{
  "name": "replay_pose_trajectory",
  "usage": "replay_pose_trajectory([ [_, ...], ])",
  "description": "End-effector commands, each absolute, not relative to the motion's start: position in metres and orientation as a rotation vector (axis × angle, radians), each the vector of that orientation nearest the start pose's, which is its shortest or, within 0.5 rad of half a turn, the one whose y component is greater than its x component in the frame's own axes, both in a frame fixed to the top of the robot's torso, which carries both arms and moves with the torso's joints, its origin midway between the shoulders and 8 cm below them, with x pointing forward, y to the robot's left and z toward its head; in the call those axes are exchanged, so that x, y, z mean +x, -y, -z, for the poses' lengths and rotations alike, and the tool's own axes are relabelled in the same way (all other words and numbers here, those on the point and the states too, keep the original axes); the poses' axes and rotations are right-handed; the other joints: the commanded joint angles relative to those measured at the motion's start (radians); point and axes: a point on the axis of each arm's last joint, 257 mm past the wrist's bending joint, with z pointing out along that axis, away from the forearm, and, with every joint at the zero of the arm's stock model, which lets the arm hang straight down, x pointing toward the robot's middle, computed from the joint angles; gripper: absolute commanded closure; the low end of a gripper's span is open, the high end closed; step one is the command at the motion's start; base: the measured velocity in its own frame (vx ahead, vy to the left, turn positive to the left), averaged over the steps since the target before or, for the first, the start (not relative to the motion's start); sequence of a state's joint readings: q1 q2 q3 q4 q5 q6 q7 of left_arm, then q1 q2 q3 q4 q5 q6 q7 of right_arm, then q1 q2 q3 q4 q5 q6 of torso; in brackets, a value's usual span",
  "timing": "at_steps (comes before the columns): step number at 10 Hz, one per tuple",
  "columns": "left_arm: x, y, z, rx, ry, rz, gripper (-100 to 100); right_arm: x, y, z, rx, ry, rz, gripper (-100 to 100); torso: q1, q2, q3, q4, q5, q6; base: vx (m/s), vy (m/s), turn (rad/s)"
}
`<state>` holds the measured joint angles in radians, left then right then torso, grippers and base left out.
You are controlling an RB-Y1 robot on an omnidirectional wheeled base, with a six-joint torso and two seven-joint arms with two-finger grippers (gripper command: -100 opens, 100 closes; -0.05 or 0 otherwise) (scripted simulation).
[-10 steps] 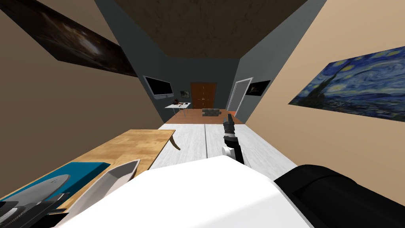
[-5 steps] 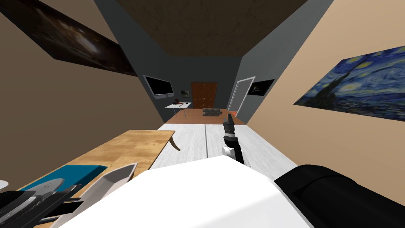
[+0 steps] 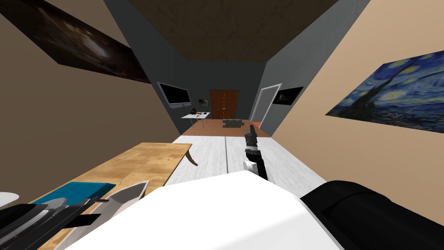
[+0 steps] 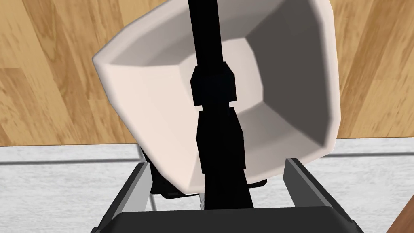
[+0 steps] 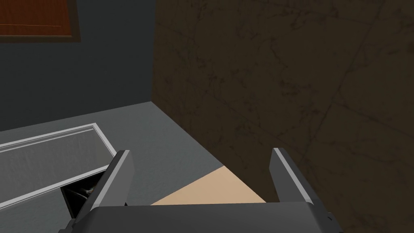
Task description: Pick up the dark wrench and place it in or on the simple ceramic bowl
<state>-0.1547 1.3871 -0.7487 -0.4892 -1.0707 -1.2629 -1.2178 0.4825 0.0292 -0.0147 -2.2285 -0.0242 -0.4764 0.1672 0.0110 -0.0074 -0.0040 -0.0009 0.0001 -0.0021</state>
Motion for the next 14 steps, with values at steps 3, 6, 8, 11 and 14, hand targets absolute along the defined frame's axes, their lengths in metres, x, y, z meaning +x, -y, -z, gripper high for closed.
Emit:
replay_pose_trajectory([
  [3, 0.133, -0.675, 0.335, -2.438, 2.087, -0.168, -100, 0.357, 0.291, -0.003, 0.676, -0.657, -1.141, 0, 0.0, 0.001, 0.0, 0.0, 0.0, 0.0, 0.0, 0.0, 0.0],
  [6, 0.16, -0.696, 0.326, -2.306, 2.326, 0.059, -100, 0.357, 0.291, -0.003, 0.676, -0.658, -1.14, 0, 0.002, -0.009, -0.004, -0.001, 0.0, -0.002, 0.166, 0.023, 0.206],
  [8, 0.212, -0.697, 0.317, -2.242, 2.54, 0.264, -100, 0.357, 0.291, -0.003, 0.676, -0.657, -1.14, 0, 0.001, -0.012, -0.007, -0.003, 0.0, 0.001, 0.092, 0.011, 0.019],
  [11, 0.22, -0.722, 0.305, -2.127, 2.604, 0.398, -100, 0.357, 0.291, -0.003, 0.676, -0.657, -1.141, 0, 0.001, 0.002, 0.001, 0.0, 0.0, 0.0, -0.026, 0.002, -0.006],
  [14, 0.224, -0.736, 0.303, -2.096, 2.59, 0.486, -100, 0.357, 0.291, -0.003, 0.676, -0.657, -1.141, 0, 0.001, 0.001, 0.001, 0.0, 0.0, 0.0, -0.003, 0.0, 0.0],
])
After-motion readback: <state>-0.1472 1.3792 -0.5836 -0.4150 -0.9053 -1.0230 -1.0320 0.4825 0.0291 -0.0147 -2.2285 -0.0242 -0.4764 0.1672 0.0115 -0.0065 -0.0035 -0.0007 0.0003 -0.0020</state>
